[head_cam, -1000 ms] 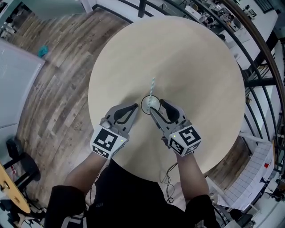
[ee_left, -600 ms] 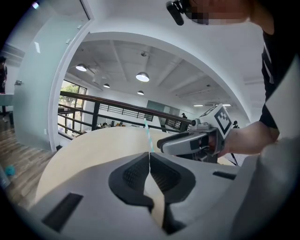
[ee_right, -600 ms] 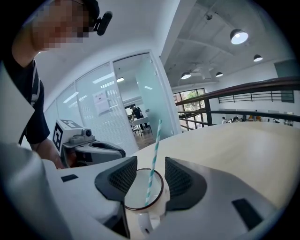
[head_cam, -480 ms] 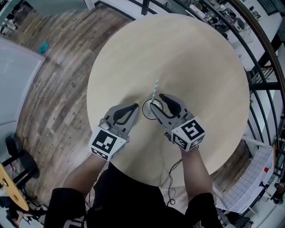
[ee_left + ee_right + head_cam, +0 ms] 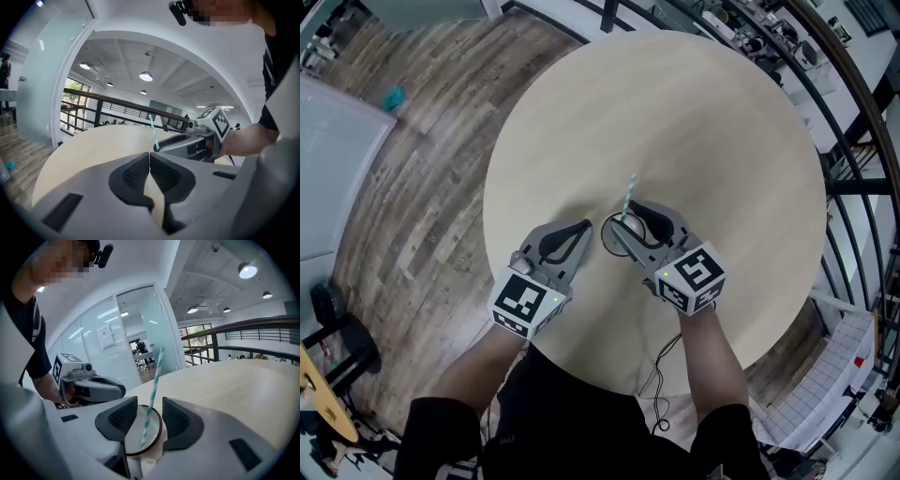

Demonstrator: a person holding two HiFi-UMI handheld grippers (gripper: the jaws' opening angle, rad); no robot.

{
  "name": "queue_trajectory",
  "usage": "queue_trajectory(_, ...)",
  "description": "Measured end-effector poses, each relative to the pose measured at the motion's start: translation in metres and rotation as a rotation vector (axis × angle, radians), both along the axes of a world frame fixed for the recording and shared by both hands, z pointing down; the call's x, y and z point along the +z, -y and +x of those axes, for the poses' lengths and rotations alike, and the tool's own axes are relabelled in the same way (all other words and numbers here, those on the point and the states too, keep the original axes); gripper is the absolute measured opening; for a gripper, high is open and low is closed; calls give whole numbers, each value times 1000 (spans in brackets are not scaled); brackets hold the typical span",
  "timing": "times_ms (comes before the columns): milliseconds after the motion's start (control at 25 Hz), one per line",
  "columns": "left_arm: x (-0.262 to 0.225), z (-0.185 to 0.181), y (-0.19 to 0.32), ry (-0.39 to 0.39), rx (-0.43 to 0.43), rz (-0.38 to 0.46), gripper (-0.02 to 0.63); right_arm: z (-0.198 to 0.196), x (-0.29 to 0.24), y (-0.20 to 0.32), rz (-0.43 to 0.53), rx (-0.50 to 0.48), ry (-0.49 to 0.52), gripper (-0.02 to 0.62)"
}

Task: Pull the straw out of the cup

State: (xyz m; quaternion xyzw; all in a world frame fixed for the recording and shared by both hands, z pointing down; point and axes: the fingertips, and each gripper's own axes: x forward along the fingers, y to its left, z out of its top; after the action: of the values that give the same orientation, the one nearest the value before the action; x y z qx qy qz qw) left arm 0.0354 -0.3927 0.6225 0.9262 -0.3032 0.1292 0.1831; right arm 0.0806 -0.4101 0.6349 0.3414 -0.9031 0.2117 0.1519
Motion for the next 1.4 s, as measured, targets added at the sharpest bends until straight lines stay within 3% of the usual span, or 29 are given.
queue_trajectory(600,1,-4,0,12,-26,-11,9,9,-4,4,35,1,-80,46)
queue_trajectory(960,-21,-8,-3,15,-21,-1,9,9,-27,2,36,56,-34,34)
queue_trajectory(1400,-94,-10,-24,5,27,45,9,16,-99,-25,63,152,30,32)
